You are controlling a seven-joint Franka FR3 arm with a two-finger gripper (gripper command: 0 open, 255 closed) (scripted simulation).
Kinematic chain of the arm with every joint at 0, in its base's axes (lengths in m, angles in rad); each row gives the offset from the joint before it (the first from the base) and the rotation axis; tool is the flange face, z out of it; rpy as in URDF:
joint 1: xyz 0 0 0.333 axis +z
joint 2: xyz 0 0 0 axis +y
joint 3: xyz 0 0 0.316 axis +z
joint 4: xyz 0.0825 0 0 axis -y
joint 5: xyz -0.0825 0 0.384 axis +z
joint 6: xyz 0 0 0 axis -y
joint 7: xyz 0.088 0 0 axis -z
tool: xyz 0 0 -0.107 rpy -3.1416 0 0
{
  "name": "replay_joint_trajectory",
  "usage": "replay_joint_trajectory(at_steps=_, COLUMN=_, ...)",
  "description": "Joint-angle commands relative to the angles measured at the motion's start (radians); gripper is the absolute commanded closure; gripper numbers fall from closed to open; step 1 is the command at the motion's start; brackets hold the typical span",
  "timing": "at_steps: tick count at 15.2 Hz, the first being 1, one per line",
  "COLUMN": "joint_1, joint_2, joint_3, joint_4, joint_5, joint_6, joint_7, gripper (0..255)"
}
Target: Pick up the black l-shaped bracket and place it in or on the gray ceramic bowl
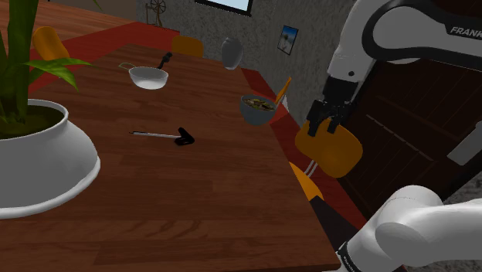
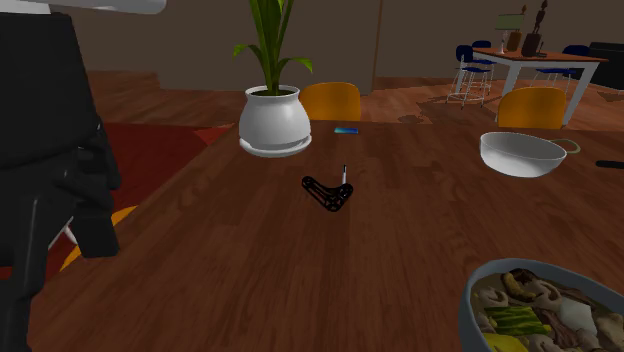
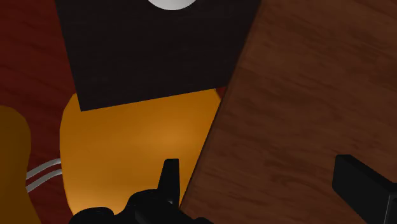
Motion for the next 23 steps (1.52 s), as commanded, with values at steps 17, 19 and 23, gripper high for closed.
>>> replay_joint_trajectory(at_steps=17, joint_1=0.043, joint_2=0.458, joint_3=0.199, joint_4=0.150, joint_5=0.089, joint_6=0.427, joint_7=0.224, gripper=0)
replay_joint_trajectory(at_steps=19, joint_1=0.045, joint_2=0.526, joint_3=0.219, joint_4=0.192, joint_5=0.081, joint_6=0.467, joint_7=0.254, gripper=0)
replay_joint_trajectory(at_steps=23, joint_1=0.053, joint_2=0.665, joint_3=0.256, joint_4=0.291, joint_5=0.049, joint_6=0.535, joint_7=0.320, gripper=0)
